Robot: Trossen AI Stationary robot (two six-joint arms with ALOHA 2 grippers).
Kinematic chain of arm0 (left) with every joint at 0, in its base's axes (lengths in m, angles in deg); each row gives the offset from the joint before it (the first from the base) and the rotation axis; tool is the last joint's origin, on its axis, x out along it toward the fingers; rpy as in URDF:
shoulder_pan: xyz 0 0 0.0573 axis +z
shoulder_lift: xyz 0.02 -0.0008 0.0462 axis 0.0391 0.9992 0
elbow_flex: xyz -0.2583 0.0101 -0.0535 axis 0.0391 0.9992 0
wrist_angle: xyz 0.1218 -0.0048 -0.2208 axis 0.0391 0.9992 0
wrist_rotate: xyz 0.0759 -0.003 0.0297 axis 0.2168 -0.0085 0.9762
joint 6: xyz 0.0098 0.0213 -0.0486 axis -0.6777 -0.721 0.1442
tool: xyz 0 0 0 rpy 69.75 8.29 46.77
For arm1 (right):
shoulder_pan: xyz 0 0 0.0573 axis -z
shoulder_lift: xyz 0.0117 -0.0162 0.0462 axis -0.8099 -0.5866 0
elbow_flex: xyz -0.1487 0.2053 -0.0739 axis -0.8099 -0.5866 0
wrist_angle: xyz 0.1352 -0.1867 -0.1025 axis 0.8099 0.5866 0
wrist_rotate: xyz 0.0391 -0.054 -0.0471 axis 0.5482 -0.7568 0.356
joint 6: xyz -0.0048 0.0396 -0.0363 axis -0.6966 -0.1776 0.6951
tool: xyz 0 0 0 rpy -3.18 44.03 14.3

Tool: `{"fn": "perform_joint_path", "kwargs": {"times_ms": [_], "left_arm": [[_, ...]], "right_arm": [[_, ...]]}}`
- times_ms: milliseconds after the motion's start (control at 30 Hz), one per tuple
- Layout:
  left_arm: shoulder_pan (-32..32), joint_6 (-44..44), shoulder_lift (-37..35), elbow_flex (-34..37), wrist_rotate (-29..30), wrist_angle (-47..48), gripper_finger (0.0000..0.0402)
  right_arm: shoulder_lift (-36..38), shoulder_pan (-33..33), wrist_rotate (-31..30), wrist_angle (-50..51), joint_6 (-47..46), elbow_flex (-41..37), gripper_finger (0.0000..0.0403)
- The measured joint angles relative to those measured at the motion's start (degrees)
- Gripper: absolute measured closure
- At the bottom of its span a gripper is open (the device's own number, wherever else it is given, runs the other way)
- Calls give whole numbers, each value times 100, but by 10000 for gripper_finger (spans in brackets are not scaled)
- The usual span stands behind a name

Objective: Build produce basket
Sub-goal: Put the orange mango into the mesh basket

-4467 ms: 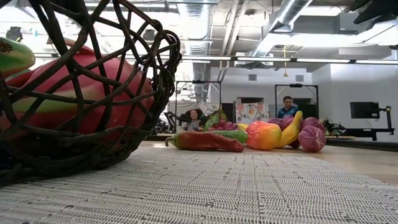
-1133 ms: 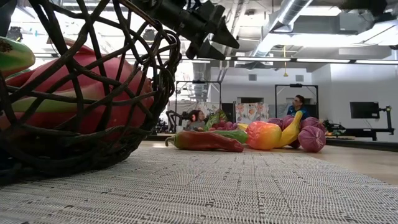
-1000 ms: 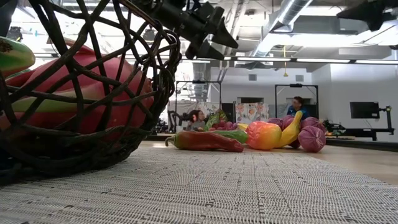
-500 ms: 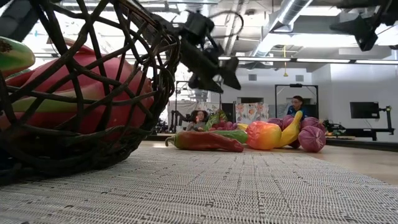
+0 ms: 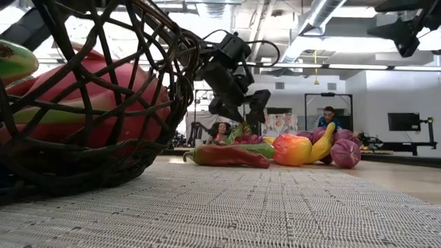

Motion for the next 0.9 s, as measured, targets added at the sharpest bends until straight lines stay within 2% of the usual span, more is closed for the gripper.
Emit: {"fn": "perform_joint_path", "kwargs": {"times_ms": [167,333,600,733,900], "left_arm": [[-21,222,60,4,-74,452,60],[-50,237,62,4,-172,524,60],[-405,-505,10,7,-870,571,60],[-746,-1031,10,7,-818,727,60],[-1106,-1287,10,9,-748,553,60]], "right_arm": [[-2,0,-2,103,-3,2,148],[-4,0,-5,190,-43,2,148],[-4,0,-22,379,-43,6,148],[-4,-1,-22,577,-97,7,148],[-4,4,-26,641,-256,7,148]]}}
